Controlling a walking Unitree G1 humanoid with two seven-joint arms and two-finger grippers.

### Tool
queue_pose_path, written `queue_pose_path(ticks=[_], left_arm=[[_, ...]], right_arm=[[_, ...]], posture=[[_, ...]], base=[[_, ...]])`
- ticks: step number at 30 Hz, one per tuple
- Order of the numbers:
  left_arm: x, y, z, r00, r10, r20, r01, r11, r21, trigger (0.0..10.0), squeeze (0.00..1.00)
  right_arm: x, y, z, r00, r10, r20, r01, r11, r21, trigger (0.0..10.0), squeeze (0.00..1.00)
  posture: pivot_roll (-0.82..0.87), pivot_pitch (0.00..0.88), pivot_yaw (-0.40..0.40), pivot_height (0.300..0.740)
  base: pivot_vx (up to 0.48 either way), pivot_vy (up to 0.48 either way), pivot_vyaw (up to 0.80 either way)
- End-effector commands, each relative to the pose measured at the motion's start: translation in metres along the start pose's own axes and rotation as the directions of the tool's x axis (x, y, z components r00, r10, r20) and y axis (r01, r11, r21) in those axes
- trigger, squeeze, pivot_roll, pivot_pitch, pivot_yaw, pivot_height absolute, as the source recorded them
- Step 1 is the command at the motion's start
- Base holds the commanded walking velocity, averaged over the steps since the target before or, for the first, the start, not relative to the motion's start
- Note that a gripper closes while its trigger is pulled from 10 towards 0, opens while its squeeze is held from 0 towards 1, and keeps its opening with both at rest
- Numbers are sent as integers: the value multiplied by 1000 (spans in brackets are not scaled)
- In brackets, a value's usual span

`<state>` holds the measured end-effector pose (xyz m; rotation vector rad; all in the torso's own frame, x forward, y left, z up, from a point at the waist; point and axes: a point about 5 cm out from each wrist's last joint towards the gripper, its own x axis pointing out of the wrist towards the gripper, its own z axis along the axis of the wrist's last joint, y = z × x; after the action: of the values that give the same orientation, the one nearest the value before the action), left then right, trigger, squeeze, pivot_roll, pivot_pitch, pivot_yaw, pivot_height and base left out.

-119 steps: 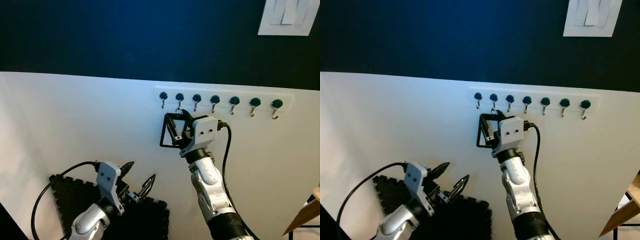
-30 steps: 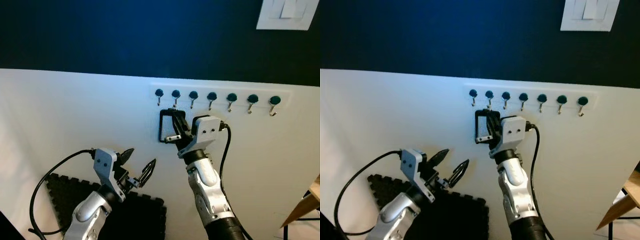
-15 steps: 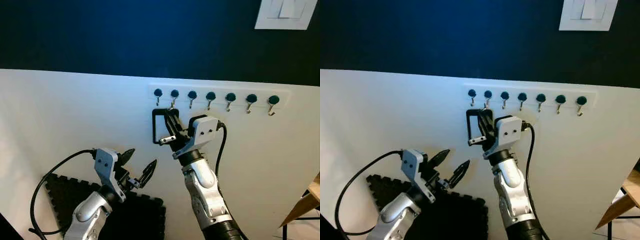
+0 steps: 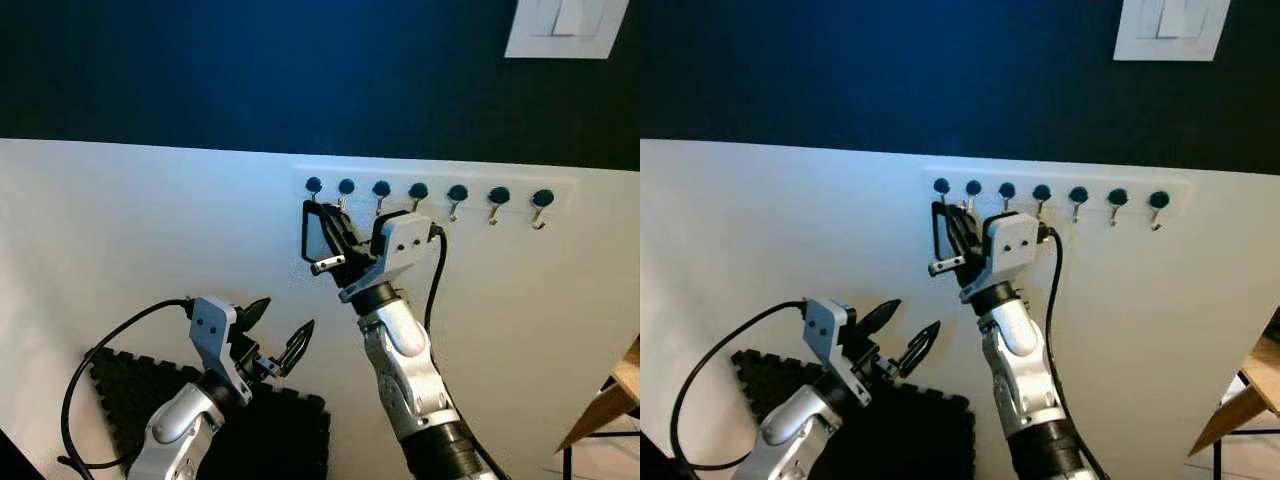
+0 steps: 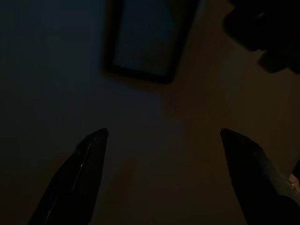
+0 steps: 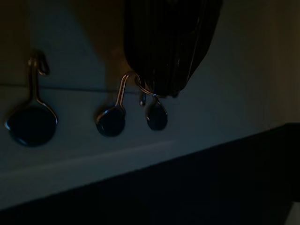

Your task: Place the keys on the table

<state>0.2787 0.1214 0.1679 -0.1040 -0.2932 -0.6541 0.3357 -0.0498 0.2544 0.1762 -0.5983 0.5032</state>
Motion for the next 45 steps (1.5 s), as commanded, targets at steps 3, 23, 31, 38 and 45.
queue_pose_path(ticks=[3,23,31,38,45], left_arm=[[-1,-1,-3,999,-18,-27,18,1000,9,10000,0],[-2,-3,-5,999,-25,-40,26,1000,13,10000,0],[-3,-3,-5,999,-20,-43,21,1000,13,10000,0],[-4,-3,-5,999,-14,-46,15,1000,12,10000,0],[-4,-2,-5,999,-9,-45,10,1000,12,10000,0]], right_arm=[[12,6,-3,999,18,-45,-18,1000,16,10000,0],[23,3,3,999,34,-14,-33,998,58,10000,0],[27,3,1,999,18,-42,-13,993,119,10000,0],[30,1,4,1000,20,-22,-17,992,122,10000,0],[33,14,11,992,128,18,-129,985,114,10000,0]], posture=[[60,52,34,740],[58,55,31,740],[57,60,31,740],[57,62,30,740],[58,64,29,740]], base=[[0,0,0],[0,0,0],[0,0,0],[0,0,0],[0,0,0]])
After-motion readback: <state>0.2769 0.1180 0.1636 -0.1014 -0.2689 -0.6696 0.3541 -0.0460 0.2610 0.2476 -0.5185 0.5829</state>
